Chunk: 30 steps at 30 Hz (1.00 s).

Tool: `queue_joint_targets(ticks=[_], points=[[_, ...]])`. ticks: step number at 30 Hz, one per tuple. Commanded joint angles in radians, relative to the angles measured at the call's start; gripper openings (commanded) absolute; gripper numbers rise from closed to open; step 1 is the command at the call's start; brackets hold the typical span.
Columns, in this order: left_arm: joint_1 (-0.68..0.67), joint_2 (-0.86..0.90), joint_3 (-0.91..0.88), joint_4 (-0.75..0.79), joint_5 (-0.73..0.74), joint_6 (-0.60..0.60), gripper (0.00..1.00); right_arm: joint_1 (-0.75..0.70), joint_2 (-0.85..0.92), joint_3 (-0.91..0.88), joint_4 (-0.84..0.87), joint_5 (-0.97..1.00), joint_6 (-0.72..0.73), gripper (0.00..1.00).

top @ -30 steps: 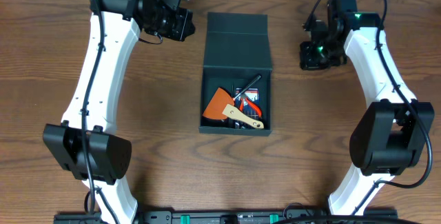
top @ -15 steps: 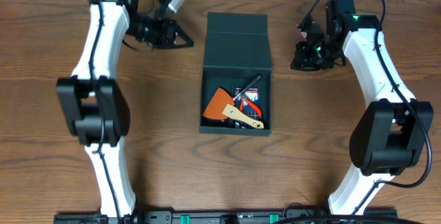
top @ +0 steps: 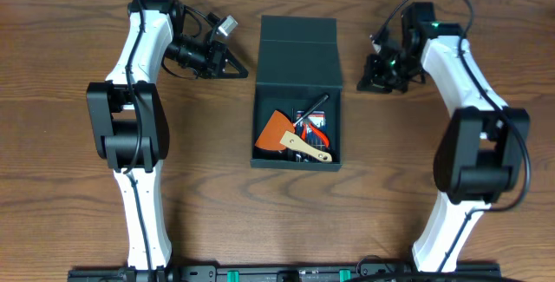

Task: Pack container
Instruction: 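Move both grippers to the box lid's top corners, then grasp the lid edge with both grippers and raise it upright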

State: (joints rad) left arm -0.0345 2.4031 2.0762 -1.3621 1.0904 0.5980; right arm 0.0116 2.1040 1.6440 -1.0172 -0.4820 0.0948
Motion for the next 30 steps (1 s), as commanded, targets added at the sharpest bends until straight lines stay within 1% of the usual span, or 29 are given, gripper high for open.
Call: queue_joint_targets(ticks=[1,4,8,14,21,27,30], points=[[0.001,0.012,0.002,0.002,-0.046,0.021,0.06,0.000,0.061,-0.006,0.012,-0.069,0.029,0.01],[0.001,0.012,0.002,0.024,-0.064,0.005,0.06,-0.006,0.083,-0.006,0.016,-0.068,0.029,0.01],[0.000,0.016,0.002,0.085,-0.108,-0.077,0.06,-0.017,0.087,-0.006,0.029,-0.068,0.029,0.01],[0.000,0.060,0.002,0.129,-0.108,-0.107,0.06,-0.031,0.087,-0.006,0.045,-0.034,0.050,0.01],[-0.021,0.128,0.003,0.135,-0.108,-0.117,0.06,-0.032,0.087,-0.006,0.088,-0.035,0.085,0.01],[-0.044,0.145,0.003,0.165,-0.108,-0.120,0.06,-0.030,0.092,-0.006,0.135,-0.077,0.117,0.01],[-0.049,0.146,0.002,0.190,-0.108,-0.145,0.06,-0.030,0.094,-0.006,0.147,-0.093,0.127,0.01]])
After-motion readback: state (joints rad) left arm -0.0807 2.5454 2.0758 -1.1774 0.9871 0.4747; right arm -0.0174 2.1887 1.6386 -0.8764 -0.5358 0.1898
